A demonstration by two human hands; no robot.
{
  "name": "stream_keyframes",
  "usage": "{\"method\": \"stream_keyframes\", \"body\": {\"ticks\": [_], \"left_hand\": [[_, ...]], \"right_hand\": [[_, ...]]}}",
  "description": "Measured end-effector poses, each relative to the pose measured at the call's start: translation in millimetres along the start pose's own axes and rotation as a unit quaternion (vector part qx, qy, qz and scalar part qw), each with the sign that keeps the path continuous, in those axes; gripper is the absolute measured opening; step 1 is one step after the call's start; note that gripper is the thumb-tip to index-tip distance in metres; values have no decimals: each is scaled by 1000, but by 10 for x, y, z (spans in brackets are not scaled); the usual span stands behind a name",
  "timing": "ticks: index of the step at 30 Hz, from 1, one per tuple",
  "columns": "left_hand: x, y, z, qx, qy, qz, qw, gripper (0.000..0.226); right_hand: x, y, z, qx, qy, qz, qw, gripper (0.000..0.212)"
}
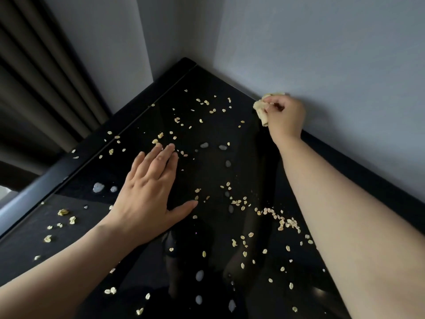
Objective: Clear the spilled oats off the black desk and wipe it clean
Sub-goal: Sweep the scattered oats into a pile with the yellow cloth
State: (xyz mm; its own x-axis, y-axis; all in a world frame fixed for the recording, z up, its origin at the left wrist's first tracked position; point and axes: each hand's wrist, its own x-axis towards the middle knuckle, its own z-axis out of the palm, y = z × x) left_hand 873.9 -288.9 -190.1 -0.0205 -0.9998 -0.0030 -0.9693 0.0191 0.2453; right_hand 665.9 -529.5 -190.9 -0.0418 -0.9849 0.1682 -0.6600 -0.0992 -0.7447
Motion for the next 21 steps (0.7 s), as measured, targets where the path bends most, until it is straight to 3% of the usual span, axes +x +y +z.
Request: {"method": "stream_keyframes", "body": {"ticks": [3,6,9,11,21], "left_hand": [[20,-146,-20,14,-9,-20,1000,100],[27,-262,-12,17,-26,-23,999,101],[15,-335,-16,13,-29,-20,999,100],[3,-361,-27,-1,-21,-20,1000,99],[17,-485,-77,-37,-7,0,999,90]], "right_hand": [[-206,-109,163,-8,-14,-31,999,16],[-817,-190,119,25,-103,-102,989,17],[-1432,-296,-103,54,-214,-102,970,19],[-1606,-347,-229,78,-245,-90,962,22],[-239,-301,75,64,-1,10,998,23]]}}
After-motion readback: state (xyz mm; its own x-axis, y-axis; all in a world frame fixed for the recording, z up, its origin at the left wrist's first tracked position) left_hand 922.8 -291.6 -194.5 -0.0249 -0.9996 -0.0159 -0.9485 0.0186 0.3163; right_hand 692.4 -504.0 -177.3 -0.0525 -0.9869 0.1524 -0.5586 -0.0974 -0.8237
